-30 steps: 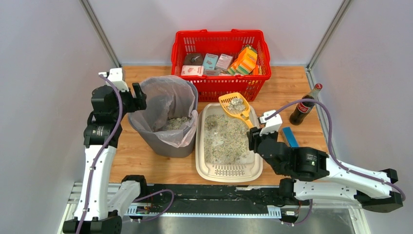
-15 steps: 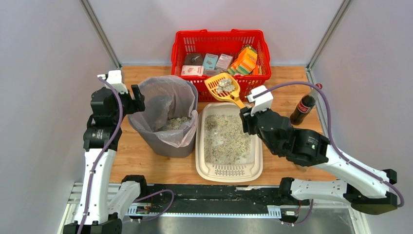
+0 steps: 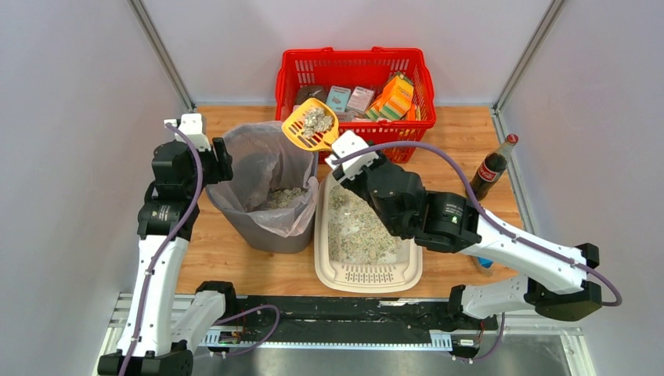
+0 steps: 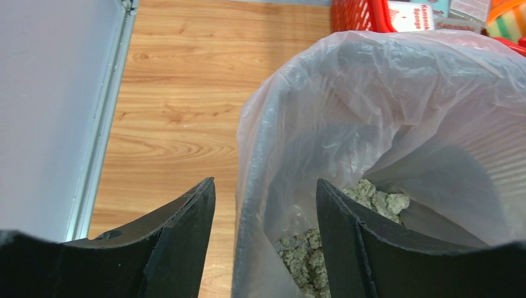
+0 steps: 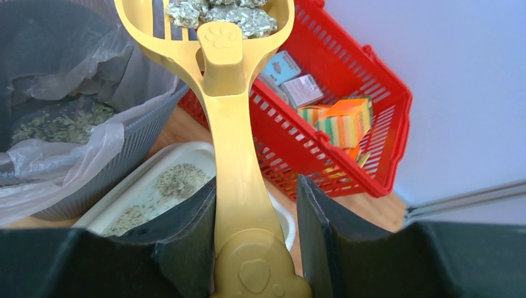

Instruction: Clean the litter box

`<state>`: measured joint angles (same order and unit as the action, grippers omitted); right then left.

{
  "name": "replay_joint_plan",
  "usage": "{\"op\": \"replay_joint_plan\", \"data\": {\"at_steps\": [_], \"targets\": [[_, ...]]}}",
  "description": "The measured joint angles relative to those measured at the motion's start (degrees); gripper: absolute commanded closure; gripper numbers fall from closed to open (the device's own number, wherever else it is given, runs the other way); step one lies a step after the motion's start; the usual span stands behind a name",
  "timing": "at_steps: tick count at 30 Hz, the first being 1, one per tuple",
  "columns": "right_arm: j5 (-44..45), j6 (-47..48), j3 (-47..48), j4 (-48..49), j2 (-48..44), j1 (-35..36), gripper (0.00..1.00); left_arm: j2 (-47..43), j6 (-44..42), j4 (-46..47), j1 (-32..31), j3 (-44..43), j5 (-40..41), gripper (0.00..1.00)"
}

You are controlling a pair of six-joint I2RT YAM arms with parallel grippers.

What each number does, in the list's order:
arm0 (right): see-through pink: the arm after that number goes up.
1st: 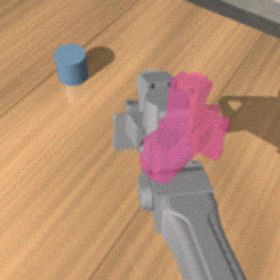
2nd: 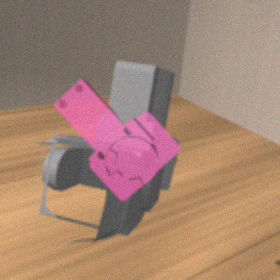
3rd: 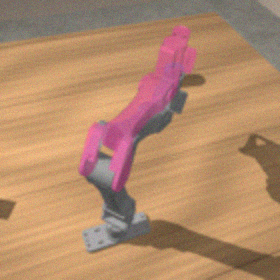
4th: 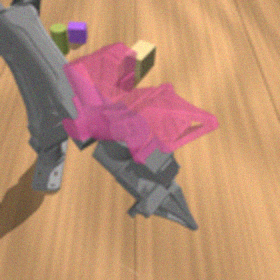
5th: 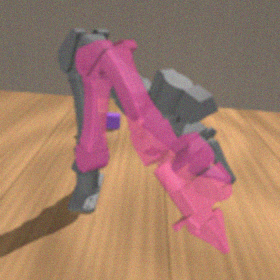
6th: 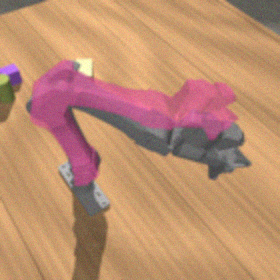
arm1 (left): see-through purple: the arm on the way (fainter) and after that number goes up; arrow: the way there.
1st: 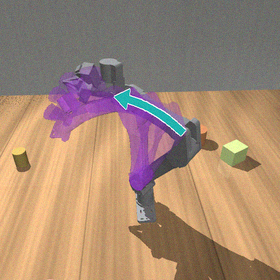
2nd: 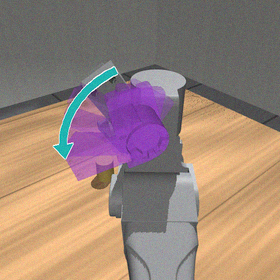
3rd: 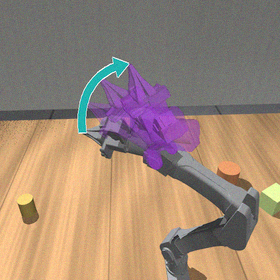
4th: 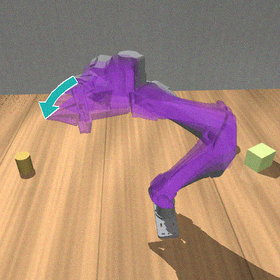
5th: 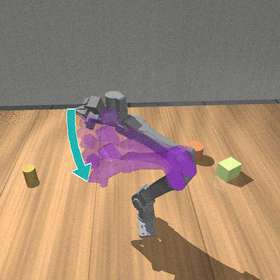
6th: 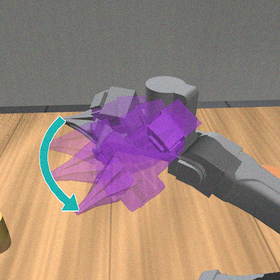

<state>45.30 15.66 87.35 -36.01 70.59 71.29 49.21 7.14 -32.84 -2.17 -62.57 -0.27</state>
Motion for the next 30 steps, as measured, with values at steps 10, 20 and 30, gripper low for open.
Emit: {"op": "replay_joint_plan", "data": {"at_steps": [10, 20, 30], "targets": [[-0.2, 12.4, 2.3, 4.6, 4.2, 0.8, 1.00, 0.9, 0.2, -0.1, 0.0, 0.0, -0.6, 0.43], [-1.8, 21.7, 1.9, 6.5, 5.7, 1.2, 1.00, 1.8, 0.5, -0.2, 0.1, 0.0, -2.3, 0.58], [1.6, 33.7, -8.5, 16.6, 5.3, 5.6, 1.00, 2.6, 0.5, 1.0, 0.4, 0.0, -2.2, 0.88]]}}
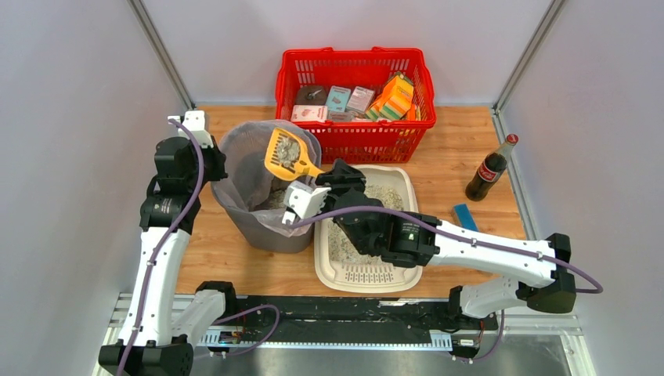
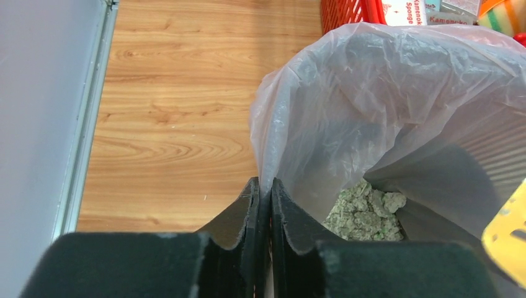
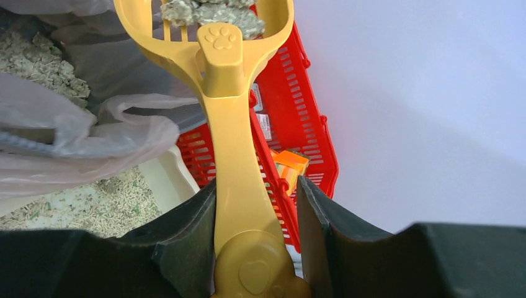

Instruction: Clean the litter box

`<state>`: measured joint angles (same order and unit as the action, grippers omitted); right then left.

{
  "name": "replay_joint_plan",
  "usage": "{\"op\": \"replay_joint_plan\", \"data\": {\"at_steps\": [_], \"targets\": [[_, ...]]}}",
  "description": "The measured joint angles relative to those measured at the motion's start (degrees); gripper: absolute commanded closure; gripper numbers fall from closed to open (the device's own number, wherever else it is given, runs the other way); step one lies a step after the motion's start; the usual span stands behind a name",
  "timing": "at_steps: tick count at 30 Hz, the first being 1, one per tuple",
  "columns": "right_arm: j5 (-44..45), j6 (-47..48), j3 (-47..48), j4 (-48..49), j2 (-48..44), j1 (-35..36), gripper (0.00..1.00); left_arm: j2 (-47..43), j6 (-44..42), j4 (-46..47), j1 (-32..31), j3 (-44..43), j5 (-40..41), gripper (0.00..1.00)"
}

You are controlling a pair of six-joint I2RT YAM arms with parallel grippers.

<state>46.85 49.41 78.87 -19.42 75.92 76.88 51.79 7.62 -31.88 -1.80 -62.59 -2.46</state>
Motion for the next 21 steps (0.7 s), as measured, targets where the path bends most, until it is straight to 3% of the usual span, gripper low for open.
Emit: {"op": "replay_joint_plan", "data": {"at_steps": [8, 21], "targets": [[1.4, 5.7, -1.2, 3.5, 0.2, 1.2, 1.00, 0.1, 0.0, 0.1, 0.0, 0.0, -0.7, 0.99], [3.5, 11.0, -3.5, 9.5, 0.0, 2.5, 1.00, 0.2, 0.0, 0.2, 0.0, -0.2, -1.2, 1.00]]}}
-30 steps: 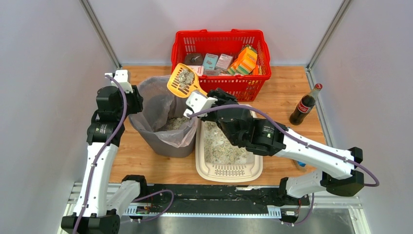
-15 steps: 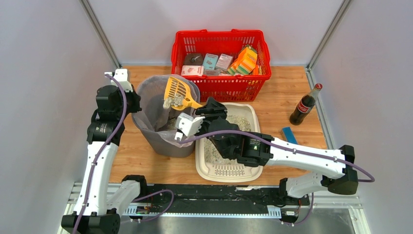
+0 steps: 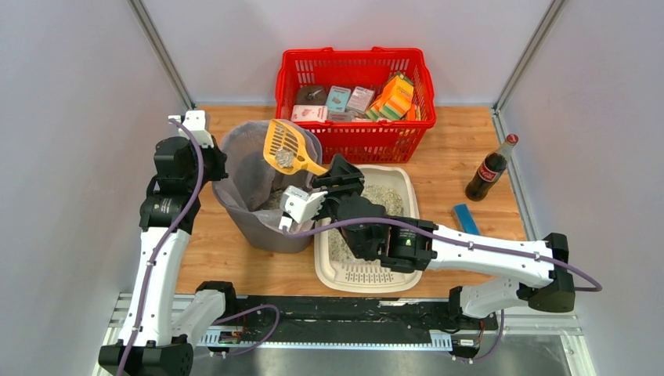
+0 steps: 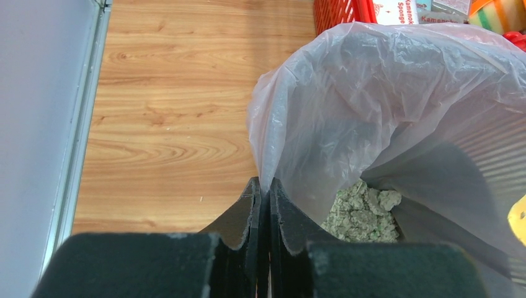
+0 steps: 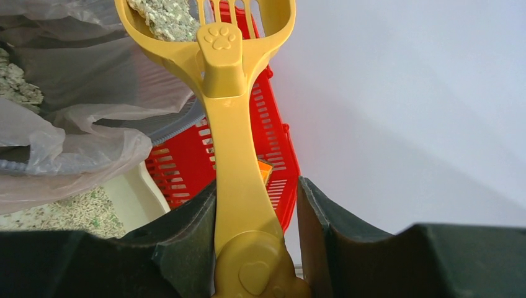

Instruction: Clean the litter box

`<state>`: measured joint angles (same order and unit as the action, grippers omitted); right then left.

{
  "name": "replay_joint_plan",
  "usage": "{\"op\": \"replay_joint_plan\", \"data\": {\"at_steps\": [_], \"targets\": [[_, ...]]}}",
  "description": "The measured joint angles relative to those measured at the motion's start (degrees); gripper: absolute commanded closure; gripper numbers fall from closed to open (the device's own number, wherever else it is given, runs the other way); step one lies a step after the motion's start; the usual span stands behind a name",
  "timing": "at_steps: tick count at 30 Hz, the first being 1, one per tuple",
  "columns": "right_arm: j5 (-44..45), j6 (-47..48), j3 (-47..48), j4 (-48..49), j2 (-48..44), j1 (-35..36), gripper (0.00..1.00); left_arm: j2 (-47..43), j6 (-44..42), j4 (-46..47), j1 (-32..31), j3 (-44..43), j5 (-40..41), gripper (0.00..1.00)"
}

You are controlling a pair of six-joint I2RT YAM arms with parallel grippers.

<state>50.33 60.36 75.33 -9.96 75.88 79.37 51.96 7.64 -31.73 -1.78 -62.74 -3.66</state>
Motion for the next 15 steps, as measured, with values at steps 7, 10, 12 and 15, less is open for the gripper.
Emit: {"op": "replay_joint_plan", "data": {"at_steps": [7, 10, 12, 15], "targets": [[1.3, 3.3, -1.1, 2.4, 0.0, 0.1, 1.00, 0.0, 0.0, 0.0, 0.0, -0.1, -0.4, 1.00], [1.6, 6.0, -3.0, 4.5, -0.3, 0.1, 1.00, 0.1, 0.0, 0.0, 0.0, -0.1, -0.5, 1.00], [1.6, 7.9, -4.1, 5.6, -0.5, 0.1, 1.00, 0.2, 0.0, 0.1, 0.0, -0.2, -0.6, 1.00], [1.1, 9.6, -4.8, 6.6, -0.7, 0.3, 1.00, 0.3, 0.0, 0.3, 0.0, -0.2, -0.7, 1.00]]}}
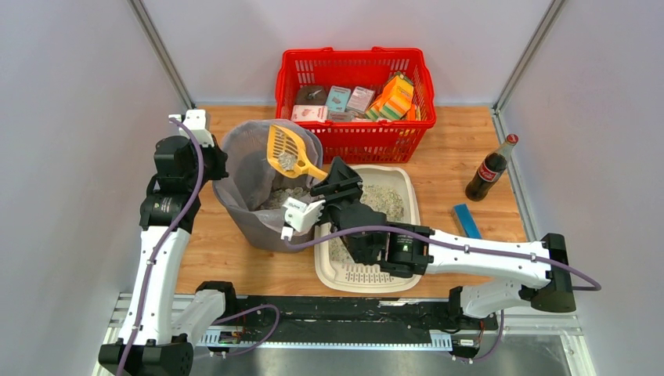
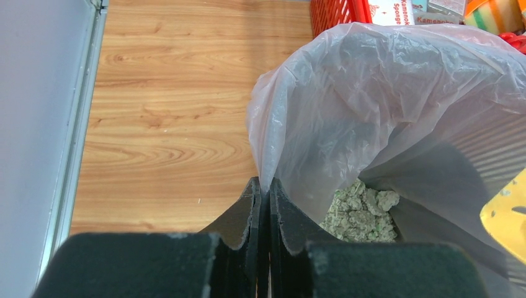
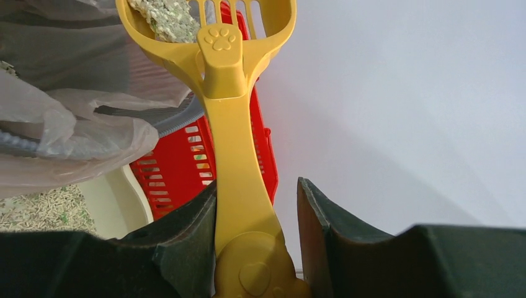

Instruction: Clean the litter box

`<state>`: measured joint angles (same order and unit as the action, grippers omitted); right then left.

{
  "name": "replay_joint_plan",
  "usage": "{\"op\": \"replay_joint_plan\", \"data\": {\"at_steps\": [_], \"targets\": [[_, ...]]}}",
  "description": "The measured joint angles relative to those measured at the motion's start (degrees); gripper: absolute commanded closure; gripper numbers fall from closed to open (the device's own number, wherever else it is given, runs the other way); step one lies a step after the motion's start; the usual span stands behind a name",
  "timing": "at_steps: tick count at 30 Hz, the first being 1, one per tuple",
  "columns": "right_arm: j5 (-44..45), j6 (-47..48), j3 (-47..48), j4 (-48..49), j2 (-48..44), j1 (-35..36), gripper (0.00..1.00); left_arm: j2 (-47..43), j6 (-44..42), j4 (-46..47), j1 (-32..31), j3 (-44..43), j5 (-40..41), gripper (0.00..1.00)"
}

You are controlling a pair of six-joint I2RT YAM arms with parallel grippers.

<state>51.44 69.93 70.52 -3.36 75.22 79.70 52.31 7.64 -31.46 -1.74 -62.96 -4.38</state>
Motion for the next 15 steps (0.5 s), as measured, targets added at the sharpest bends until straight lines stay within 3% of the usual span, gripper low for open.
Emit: {"op": "replay_joint_plan", "data": {"at_steps": [15], "targets": [[0.5, -0.1, -6.0, -0.4, 1.8, 4.6, 1.00, 0.3, 0.0, 0.4, 0.0, -0.1, -0.3, 1.00]]}}
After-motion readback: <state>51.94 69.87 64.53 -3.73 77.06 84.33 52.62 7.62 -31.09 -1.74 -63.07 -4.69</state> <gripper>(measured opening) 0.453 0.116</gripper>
